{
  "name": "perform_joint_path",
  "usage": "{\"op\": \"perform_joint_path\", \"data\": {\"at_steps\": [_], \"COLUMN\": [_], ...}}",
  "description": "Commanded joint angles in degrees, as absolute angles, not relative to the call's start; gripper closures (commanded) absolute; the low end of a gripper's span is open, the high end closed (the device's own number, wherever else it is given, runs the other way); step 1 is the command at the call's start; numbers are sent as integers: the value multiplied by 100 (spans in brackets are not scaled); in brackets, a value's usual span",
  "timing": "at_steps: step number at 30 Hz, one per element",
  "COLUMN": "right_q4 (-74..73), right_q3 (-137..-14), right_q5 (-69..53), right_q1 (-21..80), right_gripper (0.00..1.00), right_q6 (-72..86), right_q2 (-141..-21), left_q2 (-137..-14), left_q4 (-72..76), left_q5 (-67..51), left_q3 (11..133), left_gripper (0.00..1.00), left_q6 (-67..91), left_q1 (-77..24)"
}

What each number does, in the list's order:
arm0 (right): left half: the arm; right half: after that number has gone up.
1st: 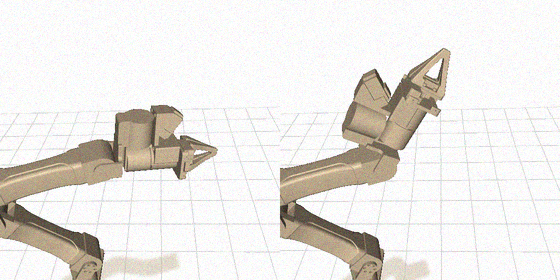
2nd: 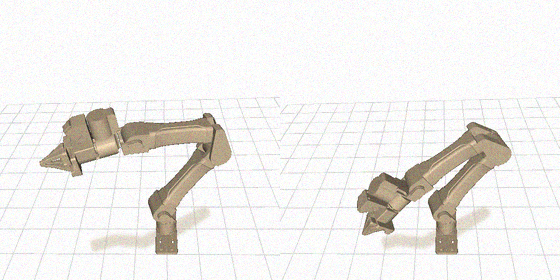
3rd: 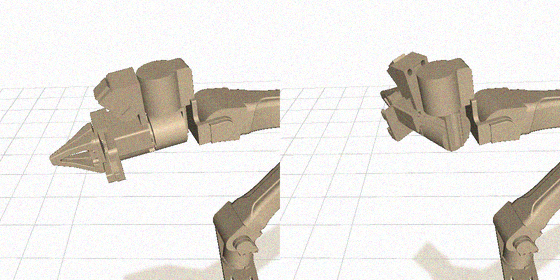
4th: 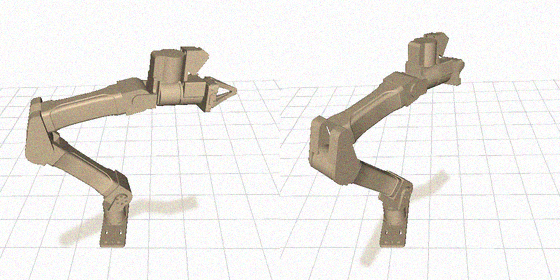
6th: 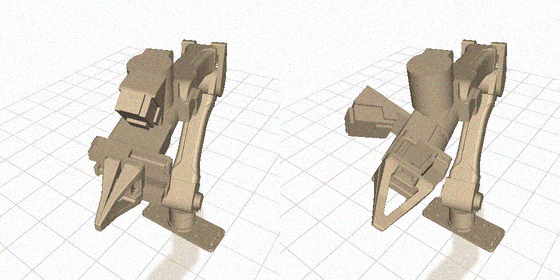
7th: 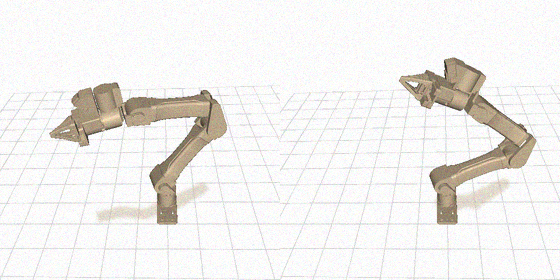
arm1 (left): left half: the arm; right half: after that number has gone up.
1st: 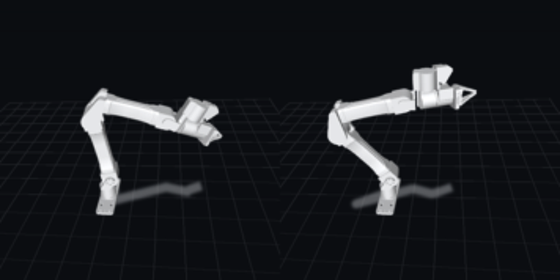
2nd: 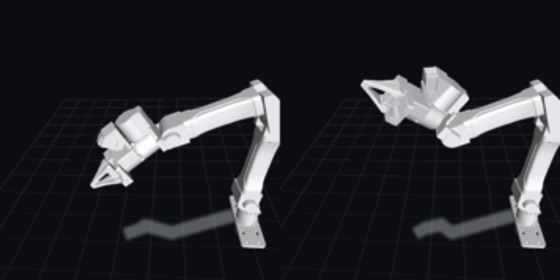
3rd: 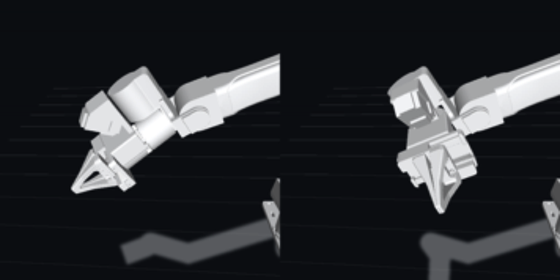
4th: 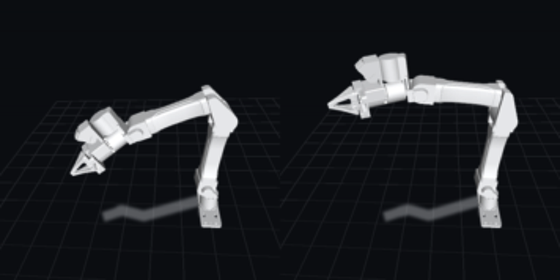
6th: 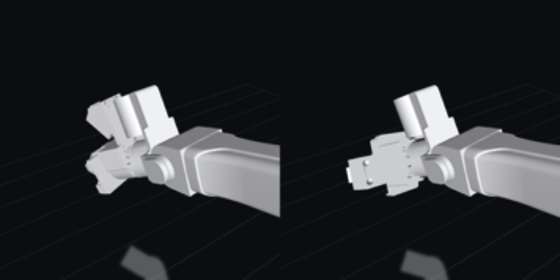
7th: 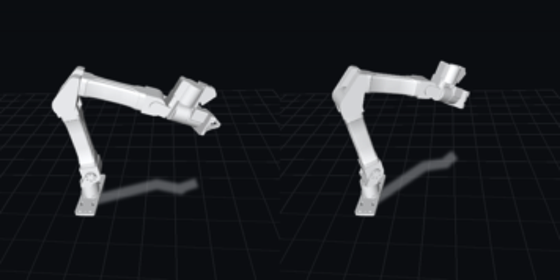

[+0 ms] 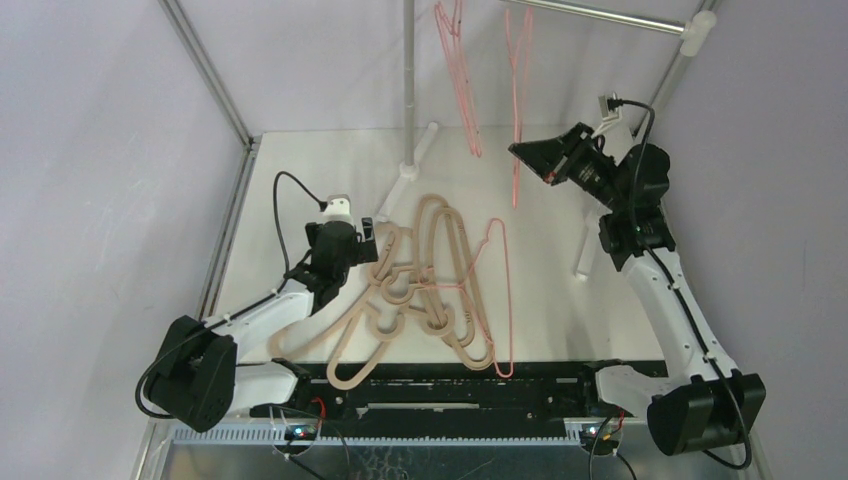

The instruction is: Organize the hangers

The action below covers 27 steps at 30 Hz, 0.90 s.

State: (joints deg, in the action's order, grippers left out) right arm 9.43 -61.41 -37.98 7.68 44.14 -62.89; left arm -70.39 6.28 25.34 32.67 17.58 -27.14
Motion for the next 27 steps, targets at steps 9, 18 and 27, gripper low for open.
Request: {"op": "perform_joint_path", "data": {"at_steps": [9,18,27], "right_q4": [2447,2856,2473], "right_q3": [-6981,-7394,-7560], "right_q5": [-2725,-2086,-1951], "right_q1": [827,984,1351], "right_gripper": [100,100,100], "right_q6": [5416,5877,5832], "right_q2": [-7412,-8136,-8771], "left_q2": [-6882,-6877,-6821], "left_q4": [791,793,782], "left_q5": [2670,2676,2679], "left_q3": [3459,3463,3439], "left_gripper": [0,0,0], "left_q6": [1757,1743,1749], "left_q1": [-2735,-2734,-2734]}}
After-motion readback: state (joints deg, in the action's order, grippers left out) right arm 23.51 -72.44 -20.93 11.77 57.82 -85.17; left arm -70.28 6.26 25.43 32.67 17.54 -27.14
